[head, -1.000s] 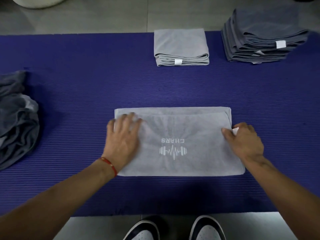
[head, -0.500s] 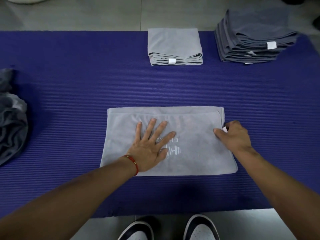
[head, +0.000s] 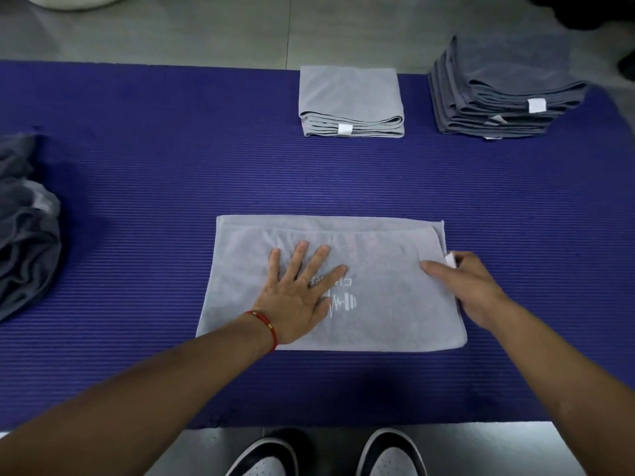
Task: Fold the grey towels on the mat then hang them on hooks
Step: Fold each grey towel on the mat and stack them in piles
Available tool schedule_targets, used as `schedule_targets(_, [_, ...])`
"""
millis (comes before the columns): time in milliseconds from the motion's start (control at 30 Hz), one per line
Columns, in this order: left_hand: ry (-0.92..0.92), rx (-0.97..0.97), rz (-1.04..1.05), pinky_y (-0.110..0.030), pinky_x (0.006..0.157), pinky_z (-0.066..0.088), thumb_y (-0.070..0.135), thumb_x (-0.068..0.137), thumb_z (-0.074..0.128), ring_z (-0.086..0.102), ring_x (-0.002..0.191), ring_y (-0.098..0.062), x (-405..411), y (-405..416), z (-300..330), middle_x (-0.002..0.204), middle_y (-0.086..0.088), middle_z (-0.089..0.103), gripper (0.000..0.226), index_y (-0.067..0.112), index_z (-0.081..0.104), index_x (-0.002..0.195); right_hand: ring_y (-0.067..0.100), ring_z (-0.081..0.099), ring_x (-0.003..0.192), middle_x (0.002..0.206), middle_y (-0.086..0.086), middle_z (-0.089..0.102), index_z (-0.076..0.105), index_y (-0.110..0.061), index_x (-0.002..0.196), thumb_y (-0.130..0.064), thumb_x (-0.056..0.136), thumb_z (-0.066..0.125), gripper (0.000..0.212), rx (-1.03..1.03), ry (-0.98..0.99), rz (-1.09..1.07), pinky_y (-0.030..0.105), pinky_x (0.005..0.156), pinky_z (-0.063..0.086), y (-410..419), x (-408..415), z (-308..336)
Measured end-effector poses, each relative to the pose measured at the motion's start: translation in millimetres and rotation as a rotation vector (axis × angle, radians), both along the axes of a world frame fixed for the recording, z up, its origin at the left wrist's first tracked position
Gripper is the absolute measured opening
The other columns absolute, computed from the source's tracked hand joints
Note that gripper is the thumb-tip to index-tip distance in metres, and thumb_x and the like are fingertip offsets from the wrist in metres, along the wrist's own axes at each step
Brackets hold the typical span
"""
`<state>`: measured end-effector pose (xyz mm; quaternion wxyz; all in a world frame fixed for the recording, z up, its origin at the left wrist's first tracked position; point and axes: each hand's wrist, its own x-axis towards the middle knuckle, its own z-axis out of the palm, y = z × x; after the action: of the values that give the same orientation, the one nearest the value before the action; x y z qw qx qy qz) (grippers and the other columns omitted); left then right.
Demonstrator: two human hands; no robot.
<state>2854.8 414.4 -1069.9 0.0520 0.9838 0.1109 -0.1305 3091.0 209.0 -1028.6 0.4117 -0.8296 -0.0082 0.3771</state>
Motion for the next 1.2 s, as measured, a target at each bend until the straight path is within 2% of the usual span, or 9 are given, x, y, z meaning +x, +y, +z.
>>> schedule_targets(167, [0.066,-0.004,0.004,-0.07,0.117,0.002,0.053,0.104,0.018,-0.024,0.151,-0.036,3.5,0.5,5.7,0.165,0.0,-0.025,0.063,0.044,-0.019,0.155,0.025,0.071,0.108,0.111,0.007,0.077,0.071,-0.006,0.116,-0.032,0.087,0.077,0.039,0.075,0.268,0.022,0.042,0.093,0.056,-15.8,10.5,24.8])
schedule_targets(267, [-0.071,-0.188,0.07,-0.066,0.118,0.018,0.033,0.101,0.045,0.005,0.154,-0.032,9.3,-1.7,24.3,0.166,-0.002,0.012,0.061,0.036,0.021,0.157,0.021,0.074,0.098,0.108,0.003,0.077,0.066,-0.017,0.114,-0.033,0.093,0.072,0.027,0.049,0.056,0.204,0.041,0.08,0.06,-6.7,4.3,39.6])
schedule_targets(400, [-0.384,-0.777,0.459,-0.032,0.097,0.053,0.026,0.099,0.056,0.059,0.115,-0.012,22.2,-18.6,70.9,0.133,0.004,0.059,0.038,0.025,0.058,0.137,0.021,0.071,0.074,0.092,-0.005,0.071,0.055,-0.031,0.103,-0.036,0.096,0.067,0.014,0.045,-0.329,0.445,0.031,0.054,0.056,37.9,-26.1,79.4])
schedule_targets(500, [-0.363,-1.55,0.904,-0.044,0.085,0.061,0.046,0.102,0.049,0.071,0.1,-0.024,30.6,-25.4,109.2,0.113,-0.004,0.072,0.036,0.023,0.065,0.126,0.018,0.072,0.066,0.094,-0.007,0.07,0.057,-0.029,0.109,-0.033,0.097,0.066,0.015,0.183,-0.303,0.522,0.031,0.052,0.058,80.9,-69.0,99.6])
schedule_targets(567, [-0.429,-1.666,1.015,-0.045,0.078,0.061,0.044,0.103,0.047,0.073,0.09,-0.033,26.1,-15.3,118.7,0.102,-0.013,0.075,0.04,0.014,0.069,0.117,0.014,0.074,0.072,0.104,-0.006,0.069,0.058,-0.028,0.119,-0.028,0.099,0.065,0.022,0.252,-0.223,0.612,0.029,0.058,0.06,102.6,-95.0,104.0])
schedule_targets(733, [-0.571,-1.283,1.074,-0.041,0.074,0.063,0.006,0.099,0.049,0.074,0.085,-0.029,-12.0,25.1,111.1,0.094,-0.013,0.077,0.022,0.009,0.07,0.105,0.0,0.062,0.091,0.116,-0.021,0.058,0.053,-0.032,0.137,-0.031,0.1,0.059,0.038,0.275,-0.41,0.806,0.014,0.077,0.05,107.9,-116.4,87.6])
schedule_targets(967, [-0.265,-0.641,1.02,-0.012,0.055,0.045,0.024,0.096,0.063,0.064,0.076,-0.008,-74.9,95.2,52.2,0.102,0.0,0.069,0.025,0.024,0.058,0.121,0.003,0.025,0.141,0.161,-0.023,0.011,0.029,-0.041,0.156,-0.036,0.106,0.047,0.053,0.047,-0.604,1.31,0.018,0.117,0.025,66.3,-113.0,34.4])
schedule_targets(1100, [-0.312,-0.512,0.902,-0.036,0.08,0.056,0.024,0.1,0.058,0.069,0.093,-0.024,-79.4,94.1,32.3,0.109,-0.007,0.072,0.037,0.02,0.054,0.137,0.011,0.026,0.141,0.164,-0.024,-0.006,0.017,-0.044,0.159,-0.04,0.108,0.041,0.056,-0.074,-0.575,1.405,0.027,0.118,0.03,59.7,-115.5,23.7])
schedule_targets(1200, [-0.364,-0.387,0.895,-0.046,0.088,0.052,0.024,0.101,0.056,0.064,0.105,-0.03,-84.8,88.4,21.2,0.118,-0.006,0.067,0.035,0.019,0.054,0.136,0.009,0.039,0.135,0.157,-0.016,0.019,0.028,-0.032,0.156,-0.037,0.106,0.046,0.053,-0.023,-0.564,1.196,0.019,0.11,0.034,75.4,-114.8,22.3])
